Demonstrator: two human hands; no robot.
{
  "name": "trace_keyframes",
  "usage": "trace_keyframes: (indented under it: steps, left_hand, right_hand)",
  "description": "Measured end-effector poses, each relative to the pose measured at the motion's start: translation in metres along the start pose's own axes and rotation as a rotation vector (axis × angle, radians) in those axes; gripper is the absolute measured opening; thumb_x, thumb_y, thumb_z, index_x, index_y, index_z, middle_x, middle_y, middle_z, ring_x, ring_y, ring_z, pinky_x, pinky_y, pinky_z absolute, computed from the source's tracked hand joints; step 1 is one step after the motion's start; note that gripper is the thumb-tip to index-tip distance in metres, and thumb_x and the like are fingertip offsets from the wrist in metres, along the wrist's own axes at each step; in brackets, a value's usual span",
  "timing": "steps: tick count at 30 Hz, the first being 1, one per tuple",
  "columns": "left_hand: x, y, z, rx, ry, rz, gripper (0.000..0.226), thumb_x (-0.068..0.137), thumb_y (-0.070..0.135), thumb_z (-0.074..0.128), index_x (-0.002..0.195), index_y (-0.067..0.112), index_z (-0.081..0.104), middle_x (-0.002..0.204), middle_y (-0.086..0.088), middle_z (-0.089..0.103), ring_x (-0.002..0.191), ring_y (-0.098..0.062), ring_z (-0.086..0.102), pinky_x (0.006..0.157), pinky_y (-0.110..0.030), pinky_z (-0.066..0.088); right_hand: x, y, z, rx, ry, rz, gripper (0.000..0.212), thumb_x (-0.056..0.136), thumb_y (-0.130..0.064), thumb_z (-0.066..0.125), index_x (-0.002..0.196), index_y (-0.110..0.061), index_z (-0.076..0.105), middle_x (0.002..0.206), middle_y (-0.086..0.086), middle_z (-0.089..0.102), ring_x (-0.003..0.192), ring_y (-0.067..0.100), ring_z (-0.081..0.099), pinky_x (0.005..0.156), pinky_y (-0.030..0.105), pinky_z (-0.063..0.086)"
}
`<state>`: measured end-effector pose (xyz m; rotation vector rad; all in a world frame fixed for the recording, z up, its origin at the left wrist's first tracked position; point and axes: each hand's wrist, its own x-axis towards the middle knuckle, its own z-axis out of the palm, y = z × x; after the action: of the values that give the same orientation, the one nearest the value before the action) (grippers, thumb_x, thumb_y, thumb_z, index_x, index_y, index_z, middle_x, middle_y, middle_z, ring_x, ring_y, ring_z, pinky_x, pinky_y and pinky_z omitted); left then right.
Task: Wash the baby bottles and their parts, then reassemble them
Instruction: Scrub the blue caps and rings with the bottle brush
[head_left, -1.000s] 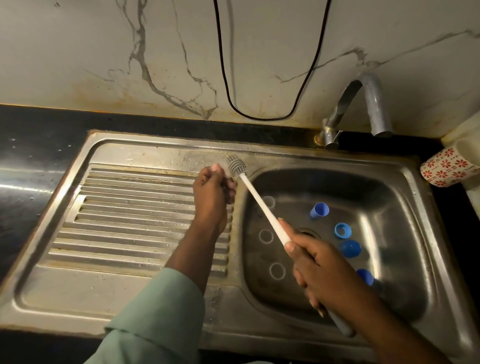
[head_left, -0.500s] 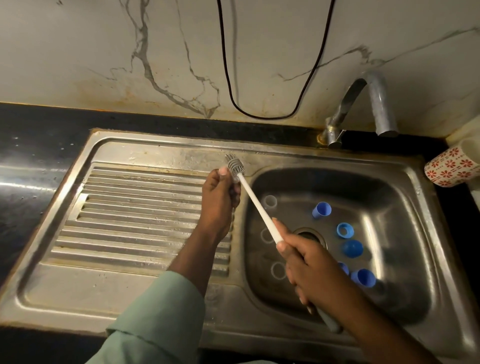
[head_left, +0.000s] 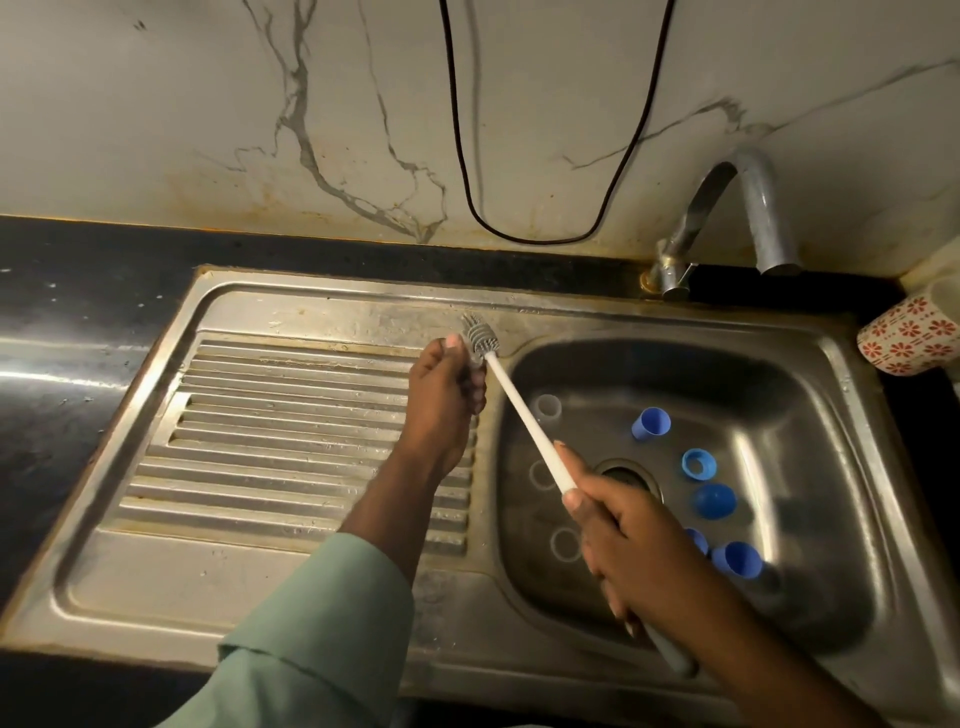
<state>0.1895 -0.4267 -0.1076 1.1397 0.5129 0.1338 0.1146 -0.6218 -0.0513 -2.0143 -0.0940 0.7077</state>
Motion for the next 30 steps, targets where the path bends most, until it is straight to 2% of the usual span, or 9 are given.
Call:
trace_keyframes:
  steps: [2, 5, 9, 11, 14, 19, 23, 27, 30]
  left_hand:
    - [0.002, 0.001, 0.000, -0.073, 0.041, -0.022, 0.033, 0.109, 0.023, 0.039, 0.081, 0.013, 0.053, 0.062, -0.001, 0.049, 0.054, -0.012, 0.042, 0.053, -0.026, 0.034]
    - [0.009, 0.005, -0.008, -0.196, 0.144, -0.014, 0.028, 0.109, 0.025, 0.039, 0.088, 0.014, 0.055, 0.069, -0.003, 0.051, 0.058, -0.012, 0.043, 0.055, -0.025, 0.034]
    - [0.002, -0.002, 0.004, -0.109, 0.004, -0.049, 0.030, 0.109, 0.023, 0.037, 0.088, 0.010, 0.054, 0.063, -0.003, 0.045, 0.055, -0.013, 0.039, 0.051, -0.024, 0.032]
    - [0.001, -0.002, 0.006, -0.182, 0.064, -0.050, 0.032, 0.108, 0.025, 0.039, 0.082, 0.014, 0.052, 0.062, -0.001, 0.045, 0.052, -0.011, 0.040, 0.051, -0.024, 0.032]
    - [0.006, 0.004, -0.002, -0.258, 0.183, -0.033, 0.025, 0.108, 0.022, 0.040, 0.090, 0.014, 0.055, 0.065, -0.001, 0.050, 0.054, -0.010, 0.043, 0.053, -0.024, 0.034]
    - [0.000, -0.004, 0.002, -0.211, 0.057, -0.068, 0.032, 0.109, 0.015, 0.035, 0.081, 0.014, 0.049, 0.060, -0.001, 0.043, 0.054, -0.012, 0.036, 0.051, -0.025, 0.030]
    - [0.002, 0.000, -0.008, -0.225, 0.118, -0.004, 0.028, 0.110, 0.020, 0.037, 0.088, 0.015, 0.054, 0.066, 0.000, 0.052, 0.056, -0.010, 0.040, 0.054, -0.025, 0.031]
    - [-0.004, -0.006, 0.002, -0.132, -0.001, 0.012, 0.033, 0.110, 0.021, 0.034, 0.083, 0.013, 0.052, 0.065, -0.003, 0.046, 0.058, -0.014, 0.039, 0.055, -0.027, 0.030]
    - [-0.001, -0.003, 0.002, -0.178, 0.056, 0.027, 0.035, 0.109, 0.025, 0.036, 0.083, 0.014, 0.055, 0.064, -0.002, 0.050, 0.057, -0.013, 0.040, 0.054, -0.027, 0.030]
  right_hand:
    - [0.004, -0.001, -0.002, -0.004, -0.001, -0.018, 0.038, 0.101, -0.030, 0.042, 0.132, -0.052, 0.038, 0.057, -0.006, 0.048, 0.041, 0.003, 0.042, 0.042, 0.022, 0.041]
    - [-0.007, 0.000, -0.001, -0.026, -0.029, -0.034, 0.036, 0.100, -0.031, 0.045, 0.132, -0.047, 0.046, 0.051, -0.010, 0.050, 0.038, 0.002, 0.045, 0.039, 0.018, 0.039]
    - [0.008, -0.010, 0.001, -0.033, 0.008, -0.050, 0.037, 0.101, -0.030, 0.043, 0.135, -0.044, 0.043, 0.057, -0.004, 0.049, 0.041, 0.003, 0.043, 0.043, 0.023, 0.042]
    - [0.010, -0.012, -0.003, -0.028, 0.012, -0.064, 0.037, 0.101, -0.031, 0.042, 0.134, -0.048, 0.041, 0.058, -0.004, 0.050, 0.042, 0.004, 0.043, 0.043, 0.023, 0.042]
    - [-0.009, -0.005, -0.001, -0.046, -0.042, -0.085, 0.039, 0.100, -0.032, 0.044, 0.135, -0.048, 0.041, 0.054, -0.012, 0.055, 0.042, 0.001, 0.049, 0.042, 0.013, 0.038]
    - [0.008, -0.010, 0.007, -0.075, 0.004, -0.087, 0.040, 0.101, -0.032, 0.042, 0.138, -0.046, 0.040, 0.054, -0.006, 0.049, 0.041, 0.001, 0.045, 0.045, 0.021, 0.040]
    - [-0.007, -0.006, 0.001, -0.087, -0.059, -0.079, 0.041, 0.100, -0.033, 0.043, 0.139, -0.044, 0.041, 0.055, -0.016, 0.056, 0.041, -0.001, 0.049, 0.041, 0.013, 0.037]
    - [0.011, -0.013, 0.002, -0.079, 0.012, -0.067, 0.040, 0.101, -0.031, 0.042, 0.139, -0.041, 0.041, 0.056, -0.005, 0.050, 0.041, 0.001, 0.045, 0.043, 0.018, 0.040]
    - [0.004, -0.011, -0.005, -0.097, 0.008, -0.087, 0.038, 0.101, -0.031, 0.042, 0.138, -0.039, 0.044, 0.056, -0.005, 0.053, 0.041, -0.001, 0.049, 0.042, 0.014, 0.038]
